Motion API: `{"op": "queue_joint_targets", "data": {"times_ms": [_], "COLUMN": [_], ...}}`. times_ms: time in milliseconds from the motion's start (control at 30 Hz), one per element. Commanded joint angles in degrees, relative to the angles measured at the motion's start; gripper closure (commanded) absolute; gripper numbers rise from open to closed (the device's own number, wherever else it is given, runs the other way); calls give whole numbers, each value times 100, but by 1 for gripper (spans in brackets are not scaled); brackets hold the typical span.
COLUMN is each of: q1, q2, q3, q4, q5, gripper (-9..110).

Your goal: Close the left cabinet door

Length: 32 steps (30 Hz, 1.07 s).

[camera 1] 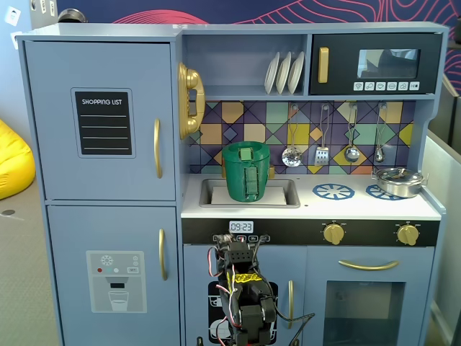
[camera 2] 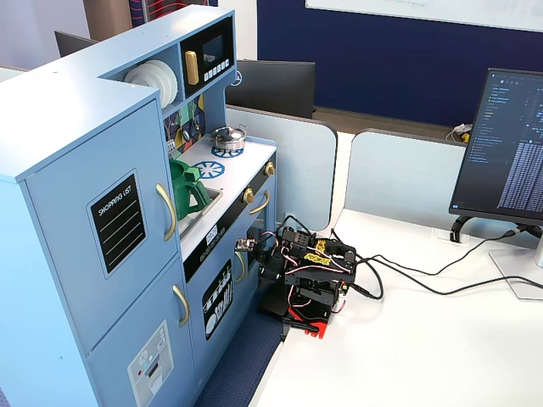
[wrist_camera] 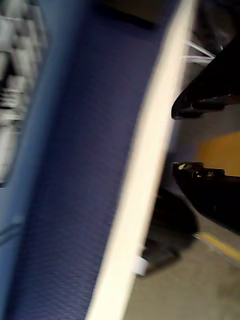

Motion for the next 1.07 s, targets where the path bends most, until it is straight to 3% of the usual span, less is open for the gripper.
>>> {"op": "queue_joint_targets", "data": {"times_ms": [0,267,1033], "q1": [220,202,308], "q2": [193,193,202], "q3": [299,378,378], "q4": [633,1310,1327], "q5": [448,1547,1354], "gripper": [101,101,94]}}
